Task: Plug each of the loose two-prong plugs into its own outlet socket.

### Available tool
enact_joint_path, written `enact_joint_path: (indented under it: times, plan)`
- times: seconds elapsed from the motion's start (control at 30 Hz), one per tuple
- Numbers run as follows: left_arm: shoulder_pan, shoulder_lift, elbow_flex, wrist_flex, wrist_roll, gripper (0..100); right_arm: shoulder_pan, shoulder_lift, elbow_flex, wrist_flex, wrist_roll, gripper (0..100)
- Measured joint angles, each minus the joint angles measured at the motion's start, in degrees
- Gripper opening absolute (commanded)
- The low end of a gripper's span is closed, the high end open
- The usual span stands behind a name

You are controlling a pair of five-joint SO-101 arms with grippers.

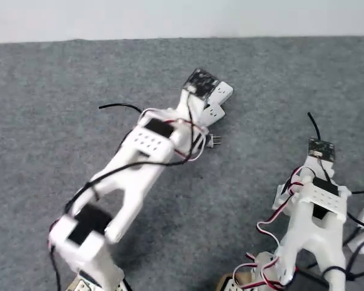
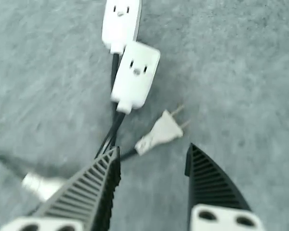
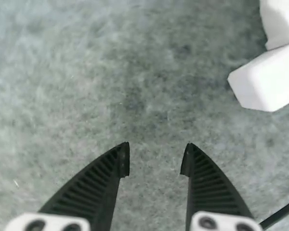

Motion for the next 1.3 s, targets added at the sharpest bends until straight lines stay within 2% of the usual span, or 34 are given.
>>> enact_joint_path:
  times: [0.2, 0.37, 0.7, 1.03, 1.13, 1.23, 1.3]
  plan:
    - [1.0, 16.7, -15.0, 0.0, -0.2, 21, 0.0, 0.0, 0.0, 0.0, 0.7, 16.5]
    - [0.8, 25.5, -23.1, 0.0, -6.2, 21, 0.0, 0.0, 0.0, 0.0, 0.7, 16.5]
    - [-1.8, 32.3, -33.8, 0.0, -7.6, 21, 0.0, 0.0, 0.8, -0.1, 0.8, 16.5]
    - [-2.8, 39.5, -37.4, -0.4, -8.6, 21, 0.0, 0.0, 0.8, -0.2, 0.8, 16.5]
    - [-2.8, 41.7, -39.6, -0.4, -11.2, 14, 0.0, 0.0, 0.8, -0.2, 0.8, 16.5]
    - [-2.4, 43.4, -42.0, -0.4, -12.7, 1, 0.0, 0.0, 0.8, -0.2, 0.8, 16.5]
    - [-1.8, 44.3, -43.3, -0.4, -13.7, 2, 0.0, 0.0, 0.8, -0.2, 0.8, 16.5]
